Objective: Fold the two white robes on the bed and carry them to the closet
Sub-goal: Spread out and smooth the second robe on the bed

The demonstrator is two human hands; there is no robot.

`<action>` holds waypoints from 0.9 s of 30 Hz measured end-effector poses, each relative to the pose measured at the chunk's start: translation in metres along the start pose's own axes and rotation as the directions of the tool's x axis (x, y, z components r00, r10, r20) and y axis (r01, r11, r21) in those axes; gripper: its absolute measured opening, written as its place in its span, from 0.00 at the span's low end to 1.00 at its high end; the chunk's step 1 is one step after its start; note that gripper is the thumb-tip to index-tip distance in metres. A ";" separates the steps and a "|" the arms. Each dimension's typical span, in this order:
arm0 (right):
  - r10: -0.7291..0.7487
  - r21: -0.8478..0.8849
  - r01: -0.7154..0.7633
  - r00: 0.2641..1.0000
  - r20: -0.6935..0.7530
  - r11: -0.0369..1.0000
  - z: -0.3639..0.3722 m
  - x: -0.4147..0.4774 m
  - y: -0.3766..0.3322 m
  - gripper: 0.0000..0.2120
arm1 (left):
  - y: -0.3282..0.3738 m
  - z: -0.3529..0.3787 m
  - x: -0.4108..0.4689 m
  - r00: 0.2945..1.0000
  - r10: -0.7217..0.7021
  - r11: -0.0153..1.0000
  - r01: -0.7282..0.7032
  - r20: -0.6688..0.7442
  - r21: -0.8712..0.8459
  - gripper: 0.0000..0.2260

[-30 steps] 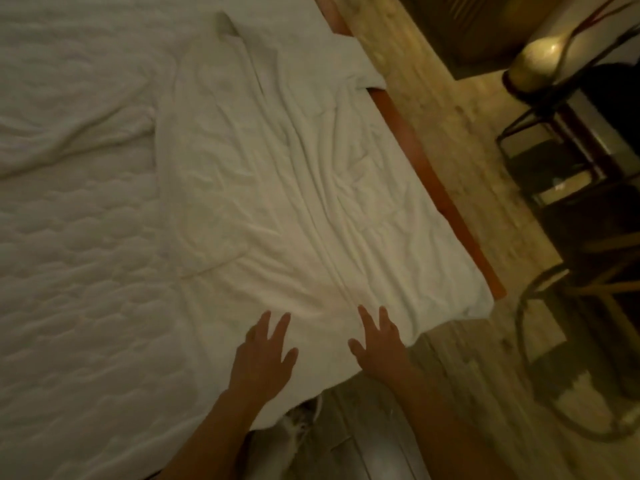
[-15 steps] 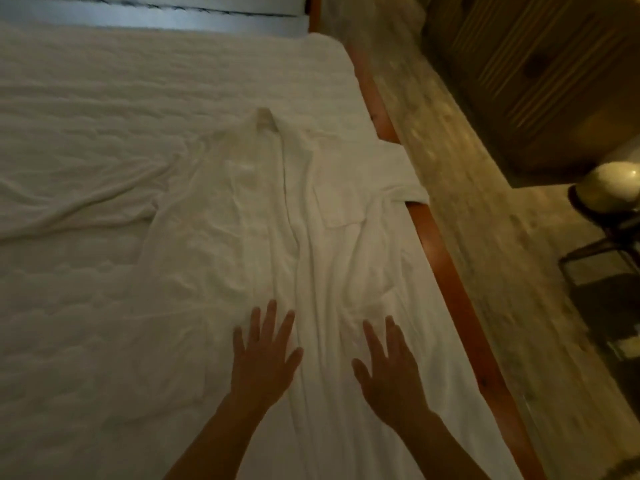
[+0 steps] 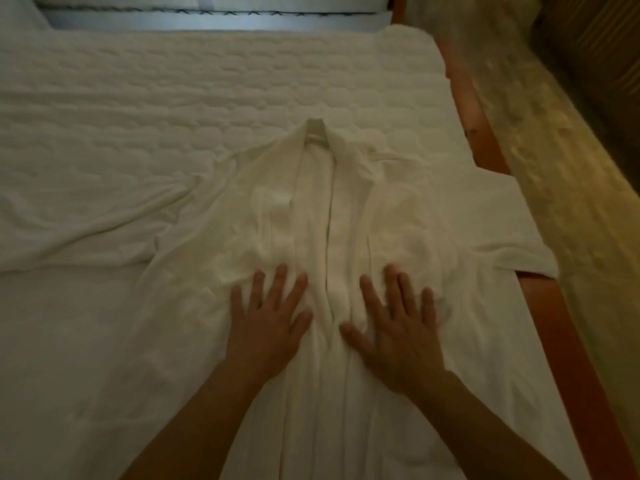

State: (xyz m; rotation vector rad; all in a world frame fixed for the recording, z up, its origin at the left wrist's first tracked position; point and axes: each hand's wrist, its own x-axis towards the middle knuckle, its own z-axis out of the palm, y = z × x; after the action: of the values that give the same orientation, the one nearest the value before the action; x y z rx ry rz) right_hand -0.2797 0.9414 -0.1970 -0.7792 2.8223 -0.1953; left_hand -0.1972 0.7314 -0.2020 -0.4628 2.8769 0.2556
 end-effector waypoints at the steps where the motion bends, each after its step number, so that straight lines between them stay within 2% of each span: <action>1: -0.003 0.004 0.003 1.000 -0.013 1.000 -0.003 0.020 0.005 0.39 | 0.002 -0.001 0.019 0.999 -0.026 1.000 0.026 -0.024 -0.005 0.32; 6: -0.009 0.056 0.010 1.000 -0.011 0.998 -0.010 0.121 0.022 0.38 | 0.018 -0.013 0.106 0.987 -0.125 0.992 0.126 -0.099 0.007 0.30; 8: 0.000 0.092 0.004 0.999 -0.043 0.996 -0.010 0.150 0.024 0.38 | 0.030 -0.028 0.141 0.956 -0.115 0.993 0.112 -0.268 -0.027 0.25; 9: -0.001 0.092 0.007 0.998 -0.070 0.996 -0.008 0.158 0.024 0.38 | 0.038 -0.036 0.159 0.928 -0.137 0.989 0.106 -0.348 -0.106 0.20; 10: -0.002 0.085 0.010 0.995 -0.100 0.996 -0.006 0.159 0.025 0.38 | 0.048 -0.047 0.178 0.924 -0.198 0.958 0.111 -0.328 -0.265 0.18; 12: 0.010 0.112 0.009 0.986 -0.164 0.994 -0.005 0.162 0.025 0.39 | 0.067 -0.070 0.223 0.945 -0.320 0.777 0.223 -0.064 -0.588 0.21; 14: 0.001 0.139 0.026 0.982 -0.190 0.990 -0.004 0.161 0.027 0.40 | 0.082 -0.085 0.262 0.924 -0.351 0.567 0.337 0.149 -0.752 0.22; 16: 0.006 0.171 0.032 0.976 -0.217 0.985 -0.002 0.161 0.031 0.42 | 0.089 -0.093 0.290 0.917 -0.350 0.410 0.332 0.189 -0.850 0.19; 17: 0.013 0.186 0.030 0.974 -0.227 0.982 -0.002 0.162 0.032 0.43 | 0.089 -0.095 0.299 0.917 -0.356 0.381 0.319 0.181 -0.868 0.17; 18: 0.017 0.191 0.029 0.972 -0.233 0.981 0.000 0.163 0.032 0.44 | 0.087 -0.097 0.306 0.915 -0.371 0.410 0.315 0.159 -0.856 0.16; 20: 0.019 0.193 0.032 0.966 -0.256 0.981 0.003 0.164 0.031 0.44 | 0.080 -0.096 0.315 0.898 -0.420 0.513 0.354 0.131 -0.782 0.23; 22: 0.015 0.191 0.038 0.962 -0.272 0.981 0.005 0.164 0.032 0.45 | 0.072 -0.092 0.323 0.887 -0.432 0.484 0.379 0.161 -0.789 0.31; 25: 0.014 0.187 0.038 0.962 -0.272 0.982 0.005 0.165 0.033 0.44 | 0.074 -0.096 0.330 0.910 -0.359 0.365 0.342 0.208 -0.866 0.20; 27: 0.014 0.186 0.038 0.962 -0.273 0.982 0.007 0.166 0.032 0.43 | 0.067 -0.100 0.336 0.911 -0.397 0.378 0.275 0.114 -0.884 0.16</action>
State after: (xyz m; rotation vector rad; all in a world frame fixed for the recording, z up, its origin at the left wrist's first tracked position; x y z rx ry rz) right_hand -0.4328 0.8817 -0.2365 -0.7791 2.9926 -0.6093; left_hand -0.5494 0.6770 -0.1765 -1.2500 2.3694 1.7595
